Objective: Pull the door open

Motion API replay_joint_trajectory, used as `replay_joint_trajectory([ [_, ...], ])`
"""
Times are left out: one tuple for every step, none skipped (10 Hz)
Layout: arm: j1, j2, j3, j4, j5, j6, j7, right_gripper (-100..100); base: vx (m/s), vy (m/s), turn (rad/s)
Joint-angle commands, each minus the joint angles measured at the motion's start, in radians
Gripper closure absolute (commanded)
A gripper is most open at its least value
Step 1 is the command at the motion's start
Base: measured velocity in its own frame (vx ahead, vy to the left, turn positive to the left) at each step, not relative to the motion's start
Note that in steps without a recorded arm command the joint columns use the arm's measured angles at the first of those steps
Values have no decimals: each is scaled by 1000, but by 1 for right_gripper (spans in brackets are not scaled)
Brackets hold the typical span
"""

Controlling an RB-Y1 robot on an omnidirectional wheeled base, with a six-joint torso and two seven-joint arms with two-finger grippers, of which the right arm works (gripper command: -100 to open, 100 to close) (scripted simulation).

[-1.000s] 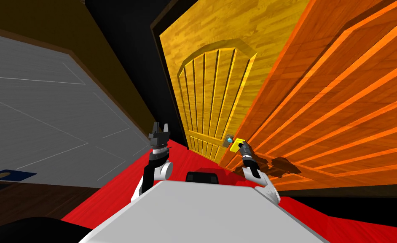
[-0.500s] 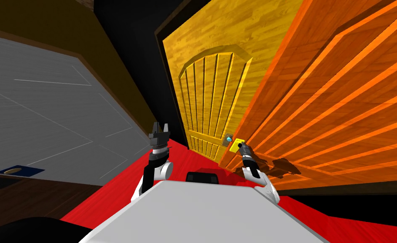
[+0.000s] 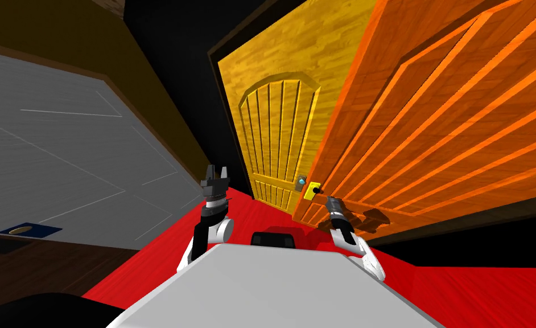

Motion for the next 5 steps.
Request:
replay_joint_trajectory([
  [-2, 1, 17, -8, 3, -1, -7, -100, -167, 50, 77],
  [-3, 1, 28, -14, 4, -2, -12, -100, -177, 79, 63],
  [-3, 1, 40, -19, 6, -2, -18, -100, -227, 103, 87],
  [-4, 1, 52, -25, 8, -3, -23, -100, -220, 90, 64],
  [-4, 1, 62, -29, 9, -4, -27, -100, -187, 82, 61],
])
